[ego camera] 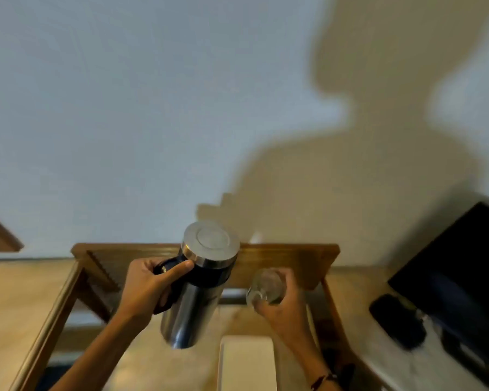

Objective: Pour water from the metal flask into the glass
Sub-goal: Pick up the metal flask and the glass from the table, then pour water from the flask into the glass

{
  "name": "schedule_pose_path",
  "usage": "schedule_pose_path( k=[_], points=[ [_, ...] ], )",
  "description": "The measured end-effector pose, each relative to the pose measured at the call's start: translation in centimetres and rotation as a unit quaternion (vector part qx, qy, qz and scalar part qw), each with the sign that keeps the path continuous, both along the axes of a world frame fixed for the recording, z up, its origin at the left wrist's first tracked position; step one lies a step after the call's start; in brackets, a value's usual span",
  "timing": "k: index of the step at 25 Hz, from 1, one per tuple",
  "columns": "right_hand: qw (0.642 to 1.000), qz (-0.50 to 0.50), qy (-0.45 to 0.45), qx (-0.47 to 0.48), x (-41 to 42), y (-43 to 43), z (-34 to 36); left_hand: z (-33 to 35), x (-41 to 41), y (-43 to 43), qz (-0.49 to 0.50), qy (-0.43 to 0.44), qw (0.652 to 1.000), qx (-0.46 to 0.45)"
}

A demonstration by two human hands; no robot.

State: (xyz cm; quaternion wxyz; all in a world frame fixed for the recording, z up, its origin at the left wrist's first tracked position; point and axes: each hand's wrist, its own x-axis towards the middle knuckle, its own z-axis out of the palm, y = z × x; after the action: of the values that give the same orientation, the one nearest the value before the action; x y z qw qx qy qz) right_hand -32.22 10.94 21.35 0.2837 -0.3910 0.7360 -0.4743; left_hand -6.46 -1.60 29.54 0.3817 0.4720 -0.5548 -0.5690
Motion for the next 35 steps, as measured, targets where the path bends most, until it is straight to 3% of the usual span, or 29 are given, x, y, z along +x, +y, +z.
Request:
schedule_pose_path(
  k=[9,14,21,28,35],
  points=[
    [0.98,0.055,0.038,-0.19,-3.3,-5.3,26.2,28.2,-0.7,-6.7,-0.108,0.071,0.971,-0.201],
    [0.969,0.051,0.024,-0.24,-2.8,-5.9,35.2,39.7,-2.1,-6.7,-0.153,0.037,0.953,-0.26],
    [0.958,0.051,0.007,-0.282,-2.8,-5.5,39.9,47.5,-3.7,-6.2,-0.168,-0.072,0.925,-0.332],
    [0.949,0.053,0.019,-0.311,-3.0,-5.5,42.8,52.6,-4.3,-4.7,-0.222,-0.188,0.872,-0.394],
    [0.939,0.069,0.018,-0.337,-2.3,-5.7,44.6,57.2,-6.1,-3.5,-0.2,-0.303,0.828,-0.428]
  ],
)
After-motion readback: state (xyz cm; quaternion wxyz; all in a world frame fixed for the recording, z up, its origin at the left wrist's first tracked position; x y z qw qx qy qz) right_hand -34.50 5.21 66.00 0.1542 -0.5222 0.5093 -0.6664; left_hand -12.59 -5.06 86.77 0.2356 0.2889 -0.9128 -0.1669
